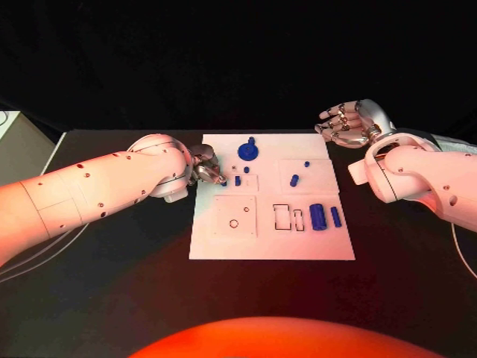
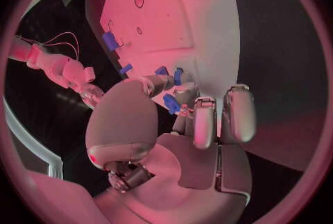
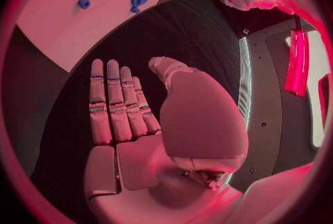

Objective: Assemble the parts on the task board

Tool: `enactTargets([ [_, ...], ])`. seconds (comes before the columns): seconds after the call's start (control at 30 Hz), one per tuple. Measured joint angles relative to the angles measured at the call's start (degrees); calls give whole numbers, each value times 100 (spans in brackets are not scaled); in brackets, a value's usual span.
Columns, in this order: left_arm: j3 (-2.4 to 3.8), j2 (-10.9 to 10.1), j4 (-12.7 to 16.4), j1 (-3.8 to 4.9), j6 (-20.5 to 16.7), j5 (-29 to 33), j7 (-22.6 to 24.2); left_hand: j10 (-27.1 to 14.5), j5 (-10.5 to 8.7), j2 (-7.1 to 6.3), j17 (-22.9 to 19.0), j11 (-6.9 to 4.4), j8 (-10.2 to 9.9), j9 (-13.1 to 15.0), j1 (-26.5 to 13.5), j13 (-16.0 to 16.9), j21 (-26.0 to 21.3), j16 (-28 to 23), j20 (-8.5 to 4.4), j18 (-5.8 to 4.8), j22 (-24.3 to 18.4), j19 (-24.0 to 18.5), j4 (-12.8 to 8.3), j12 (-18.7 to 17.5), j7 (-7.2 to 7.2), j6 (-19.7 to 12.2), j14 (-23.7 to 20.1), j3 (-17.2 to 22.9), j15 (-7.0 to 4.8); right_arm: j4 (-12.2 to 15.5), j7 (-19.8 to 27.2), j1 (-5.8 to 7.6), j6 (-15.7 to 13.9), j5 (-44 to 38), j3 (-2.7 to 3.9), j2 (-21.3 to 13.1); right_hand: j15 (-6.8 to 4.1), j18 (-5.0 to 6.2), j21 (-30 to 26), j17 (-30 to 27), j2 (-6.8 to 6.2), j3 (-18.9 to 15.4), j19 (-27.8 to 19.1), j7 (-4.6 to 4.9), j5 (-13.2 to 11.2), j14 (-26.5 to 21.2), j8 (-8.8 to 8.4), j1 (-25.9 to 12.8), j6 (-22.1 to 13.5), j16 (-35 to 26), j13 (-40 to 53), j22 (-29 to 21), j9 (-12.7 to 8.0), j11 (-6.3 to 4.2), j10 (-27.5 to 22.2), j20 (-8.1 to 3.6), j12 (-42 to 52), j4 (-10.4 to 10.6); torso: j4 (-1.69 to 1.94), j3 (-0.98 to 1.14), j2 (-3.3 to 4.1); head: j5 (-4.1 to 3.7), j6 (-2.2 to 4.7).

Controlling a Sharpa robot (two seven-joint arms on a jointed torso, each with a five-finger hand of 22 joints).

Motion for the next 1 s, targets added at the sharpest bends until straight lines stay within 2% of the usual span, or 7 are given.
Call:
enactTargets([
  [0.33,6,14,-34,-2,15,49,-4,0,-1,0,0,0,0,4,0,-4,0,0,0,0,0,0,0,0,-1,-4,0,0,0,-2,0,0,1,1,0,0,0,0,0,0,0,0,0,0,23,0,0,0,0,0,1,-6,0,0,0,0,0,0,7,-2,-2,-6,-1],
  [0.77,3,65,-97,8,54,58,-19,0,-6,0,0,0,17,24,0,-1,0,22,0,0,0,0,0,0,-2,-23,0,0,0,13,0,0,5,2,0,-3,0,0,0,-10,0,0,0,0,23,0,0,0,0,0,-11,-20,-3,0,0,0,0,0,0,14,-2,-2,-32],
  [1.0,-3,119,-119,10,58,49,-44,23,-6,0,0,-21,35,11,0,20,0,22,0,0,0,0,0,0,0,-23,0,0,0,16,0,0,9,3,0,-4,0,0,0,-10,0,0,0,0,23,0,0,0,0,0,-11,-20,-4,0,0,0,0,0,-2,14,-4,-1,-43],
])
